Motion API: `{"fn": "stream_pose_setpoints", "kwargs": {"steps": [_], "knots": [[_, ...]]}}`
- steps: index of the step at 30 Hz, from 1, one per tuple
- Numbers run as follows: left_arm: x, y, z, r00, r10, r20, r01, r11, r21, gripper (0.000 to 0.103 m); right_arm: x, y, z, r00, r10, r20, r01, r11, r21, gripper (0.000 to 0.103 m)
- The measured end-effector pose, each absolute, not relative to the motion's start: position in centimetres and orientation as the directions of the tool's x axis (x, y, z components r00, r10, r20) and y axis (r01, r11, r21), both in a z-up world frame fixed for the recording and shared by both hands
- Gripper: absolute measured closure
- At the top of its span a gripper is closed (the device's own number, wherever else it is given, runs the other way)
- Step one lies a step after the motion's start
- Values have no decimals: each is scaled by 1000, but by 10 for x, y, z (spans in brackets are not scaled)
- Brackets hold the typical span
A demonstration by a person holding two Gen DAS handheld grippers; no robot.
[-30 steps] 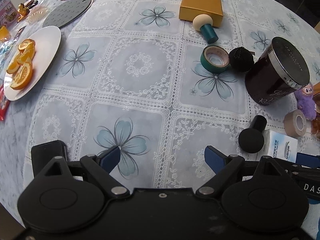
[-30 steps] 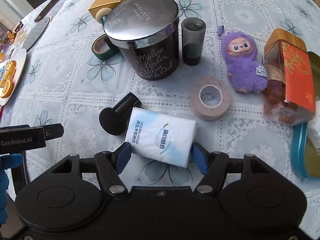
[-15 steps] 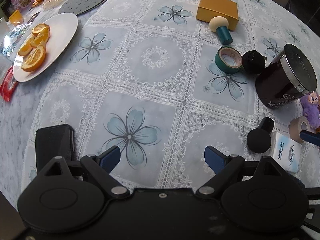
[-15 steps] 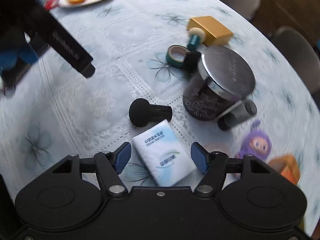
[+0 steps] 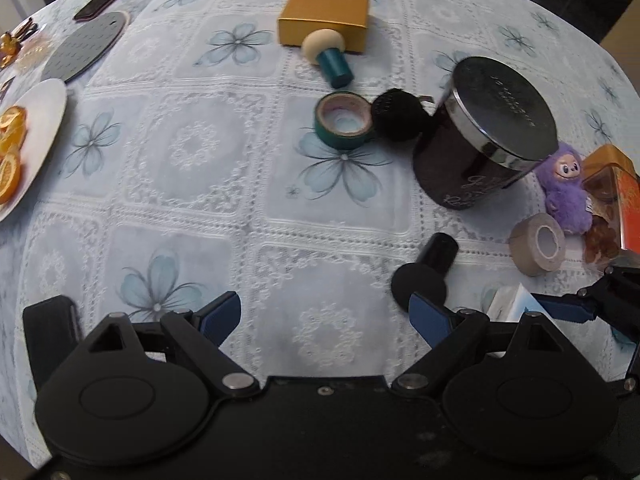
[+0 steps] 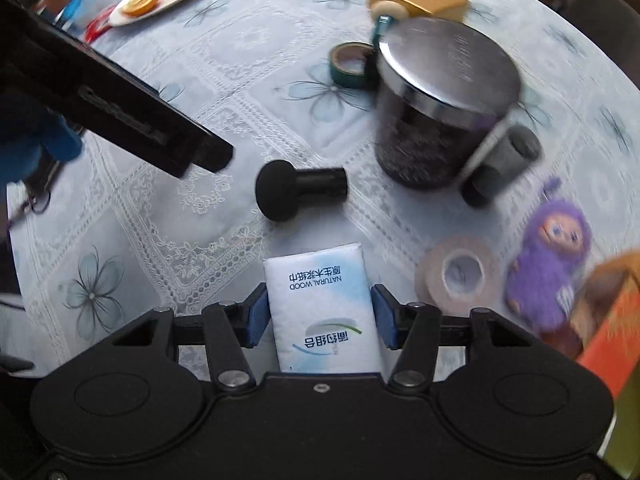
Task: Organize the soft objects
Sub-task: 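Grasp the black round sponge brush with the left tool while the right tool lifts the tissue pack, then carry the brush with the left tool and tissue pack with the right tool into the tray, releasing both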
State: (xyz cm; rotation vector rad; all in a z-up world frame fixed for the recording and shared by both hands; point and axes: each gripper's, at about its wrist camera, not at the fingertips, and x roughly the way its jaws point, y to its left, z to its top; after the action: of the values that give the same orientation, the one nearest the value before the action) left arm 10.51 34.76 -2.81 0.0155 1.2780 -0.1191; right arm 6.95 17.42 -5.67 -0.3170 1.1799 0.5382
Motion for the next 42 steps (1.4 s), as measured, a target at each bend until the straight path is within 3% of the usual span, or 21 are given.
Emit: {"fn": "stream_pose_setpoints", "kwargs": {"steps": [8,11,15,17,30,42], "knots": [[120,305,-52,237,-137,-962,212,973,-87,16,43,146,-50,307,201,-930,-356,931,84,51],[124,302,-61,204,-163,-965,232,966,-115,33,35,136,-47,318,192,-928,-279,955,101,51],[123,301,-58,234,-154,-960,264,960,-90,65,28,134,-43,346,177,-921,-228,968,101,51],[123,307,-58,214,-182,-960,253,959,-125,71,24,133,-41,356,174,-918,-211,972,102,51],[68,307,-17,239,-119,-964,180,981,-77,71,0,93,-16,445,223,-867,-168,972,164,51],[30,154,39,299,-237,-924,336,933,-130,71,-30,-46,30,593,161,-789,35,974,225,51]]}}
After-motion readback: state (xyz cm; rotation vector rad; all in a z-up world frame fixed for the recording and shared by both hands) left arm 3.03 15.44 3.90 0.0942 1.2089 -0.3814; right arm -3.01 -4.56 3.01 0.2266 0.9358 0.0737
